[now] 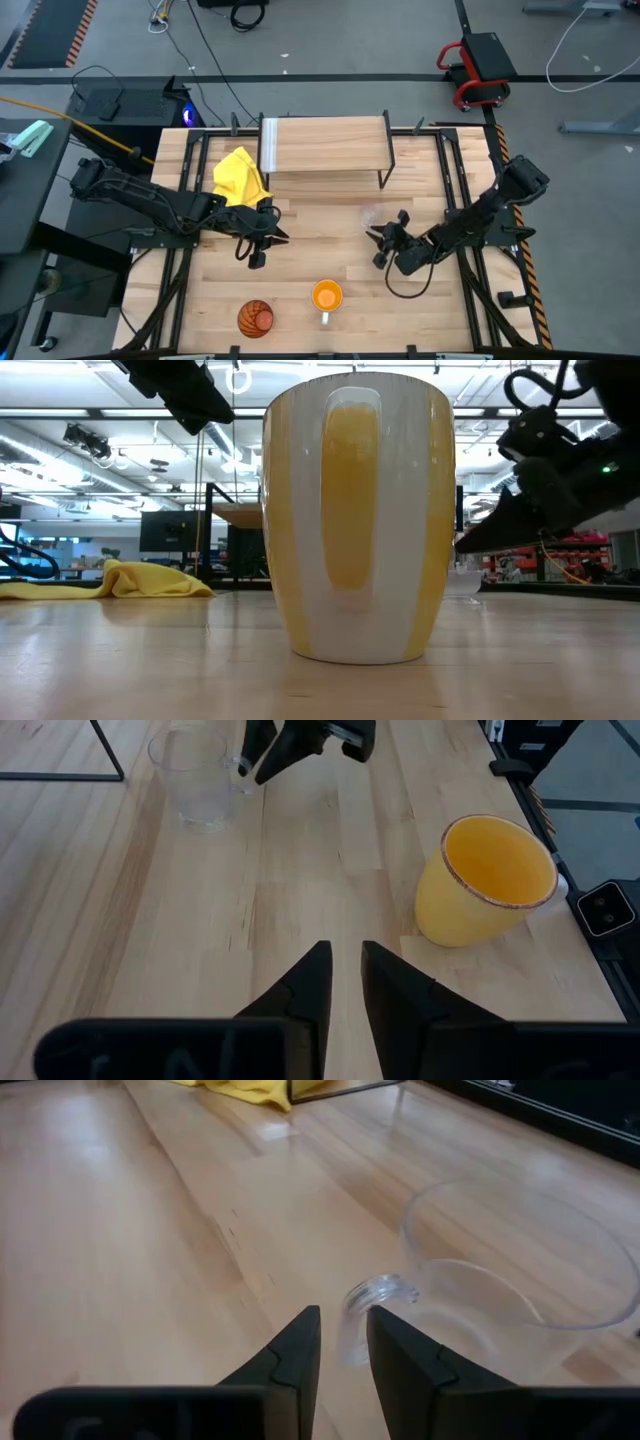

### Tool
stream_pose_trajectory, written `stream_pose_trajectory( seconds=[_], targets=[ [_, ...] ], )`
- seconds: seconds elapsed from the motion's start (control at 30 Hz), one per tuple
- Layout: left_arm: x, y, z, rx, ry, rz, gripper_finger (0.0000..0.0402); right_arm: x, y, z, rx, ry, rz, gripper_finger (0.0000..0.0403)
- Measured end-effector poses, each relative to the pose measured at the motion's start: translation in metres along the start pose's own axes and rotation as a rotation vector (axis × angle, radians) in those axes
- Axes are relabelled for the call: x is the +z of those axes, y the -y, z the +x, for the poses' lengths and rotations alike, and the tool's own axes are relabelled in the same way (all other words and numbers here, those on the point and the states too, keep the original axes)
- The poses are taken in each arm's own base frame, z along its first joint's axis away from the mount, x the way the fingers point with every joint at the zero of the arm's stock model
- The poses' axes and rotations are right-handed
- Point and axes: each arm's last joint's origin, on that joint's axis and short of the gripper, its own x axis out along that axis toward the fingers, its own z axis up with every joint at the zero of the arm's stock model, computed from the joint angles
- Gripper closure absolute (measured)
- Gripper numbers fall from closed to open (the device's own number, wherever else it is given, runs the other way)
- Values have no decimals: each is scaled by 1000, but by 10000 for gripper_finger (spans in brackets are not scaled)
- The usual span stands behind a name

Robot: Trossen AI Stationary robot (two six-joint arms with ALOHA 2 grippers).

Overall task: Stack small to large cups/mugs on shelf
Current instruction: Put the transparent mug on the shelf

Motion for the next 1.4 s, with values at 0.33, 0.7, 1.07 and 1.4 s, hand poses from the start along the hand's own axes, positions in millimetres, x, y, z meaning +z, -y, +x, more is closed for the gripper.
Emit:
stream_pose_trajectory(
  seconds=[0.33,0.7,1.07,1.4],
  targets=[
    [0,0,0,0,0,1,339,4,6,8,-43,0,17,341],
    [0,0,0,0,0,1,346,4,6,8,-43,0,8,389],
    [0,0,0,0,0,2,344,12,-8,-5,77,52,-52,396],
    [0,0,0,4,0,3,347,82,0,-43,199,200,-120,396]
  ],
)
